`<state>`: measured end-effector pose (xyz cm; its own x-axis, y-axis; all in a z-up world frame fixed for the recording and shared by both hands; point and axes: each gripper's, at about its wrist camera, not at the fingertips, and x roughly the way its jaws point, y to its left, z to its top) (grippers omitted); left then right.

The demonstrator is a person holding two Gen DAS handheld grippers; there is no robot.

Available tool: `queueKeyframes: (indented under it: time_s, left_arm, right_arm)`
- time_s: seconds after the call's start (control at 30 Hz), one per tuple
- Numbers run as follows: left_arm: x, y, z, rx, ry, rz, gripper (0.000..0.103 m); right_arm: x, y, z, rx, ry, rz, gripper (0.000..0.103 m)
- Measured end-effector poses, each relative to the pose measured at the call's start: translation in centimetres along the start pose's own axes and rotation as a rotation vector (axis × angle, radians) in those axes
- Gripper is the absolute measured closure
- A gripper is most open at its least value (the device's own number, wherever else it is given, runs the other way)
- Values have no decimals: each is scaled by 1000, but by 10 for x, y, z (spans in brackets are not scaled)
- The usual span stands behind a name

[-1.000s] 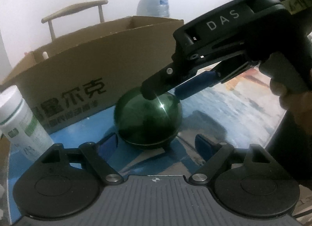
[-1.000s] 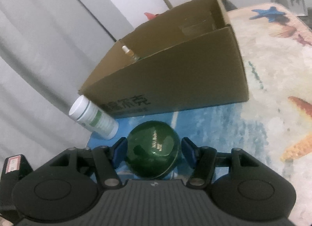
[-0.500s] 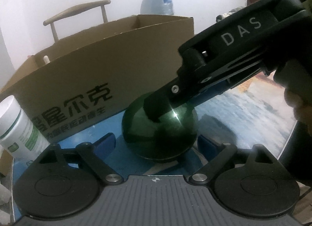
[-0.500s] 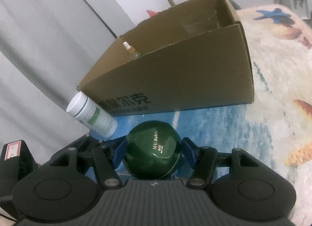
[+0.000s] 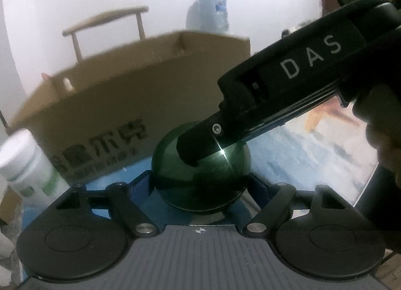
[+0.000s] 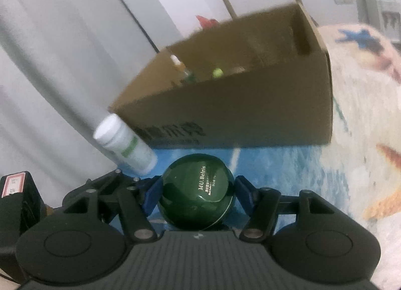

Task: Organize rigid objects
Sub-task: 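Carry the green jar into the box and open the right gripper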

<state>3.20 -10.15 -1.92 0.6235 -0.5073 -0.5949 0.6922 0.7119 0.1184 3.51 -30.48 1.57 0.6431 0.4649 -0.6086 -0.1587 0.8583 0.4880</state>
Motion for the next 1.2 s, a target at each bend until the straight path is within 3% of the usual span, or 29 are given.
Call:
queueKeyframes:
  time_s: [0.33,0.5,0.6,0.83,1.0,1.2]
  left_arm:
    - [-62,5,61,-7,-243,73,22]
    - [-49,11,100,-32,-269,58,22]
    - [-25,20,122,-73,-224,20,22]
    - [51,44,141,-209,-30,-87,22]
    - [83,53,144,-244,78,-128,22]
    - [99,50,147,-279,161,-155,22]
  right_arm:
    - [-69,62,37,-270,-219,-21,32]
    - [-77,65,71,-336,-270,-74,32]
    - [-65,52,101,-337,-232,-103,32]
    - [-9,1,155,-271,-23,-144,31]
    - [18,-27,167,-234,82,-149,32]
    - [26,-37,162,-252,141,-159,32]
